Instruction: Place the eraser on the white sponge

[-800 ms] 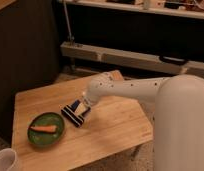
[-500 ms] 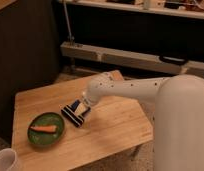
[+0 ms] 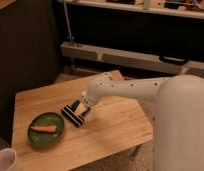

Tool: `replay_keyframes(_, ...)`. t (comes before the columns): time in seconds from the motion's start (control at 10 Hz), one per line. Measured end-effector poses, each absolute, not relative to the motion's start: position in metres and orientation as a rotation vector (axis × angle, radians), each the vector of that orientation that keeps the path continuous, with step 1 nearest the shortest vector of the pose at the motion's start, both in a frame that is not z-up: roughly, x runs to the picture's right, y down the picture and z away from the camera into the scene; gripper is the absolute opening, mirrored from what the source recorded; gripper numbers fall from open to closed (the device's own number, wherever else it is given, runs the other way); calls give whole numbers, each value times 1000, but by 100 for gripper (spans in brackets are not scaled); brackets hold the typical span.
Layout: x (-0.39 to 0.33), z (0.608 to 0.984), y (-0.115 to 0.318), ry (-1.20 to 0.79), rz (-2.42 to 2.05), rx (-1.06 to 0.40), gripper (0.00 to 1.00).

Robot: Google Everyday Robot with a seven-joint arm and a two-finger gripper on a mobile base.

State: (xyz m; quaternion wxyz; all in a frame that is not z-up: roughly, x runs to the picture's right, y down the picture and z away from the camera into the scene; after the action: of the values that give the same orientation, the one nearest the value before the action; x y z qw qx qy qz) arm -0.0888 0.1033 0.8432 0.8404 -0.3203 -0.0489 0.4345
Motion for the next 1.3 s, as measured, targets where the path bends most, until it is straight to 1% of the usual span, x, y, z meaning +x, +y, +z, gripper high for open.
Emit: replay_keyframes(1.3, -90, 841, 103, -108, 910, -661, 80)
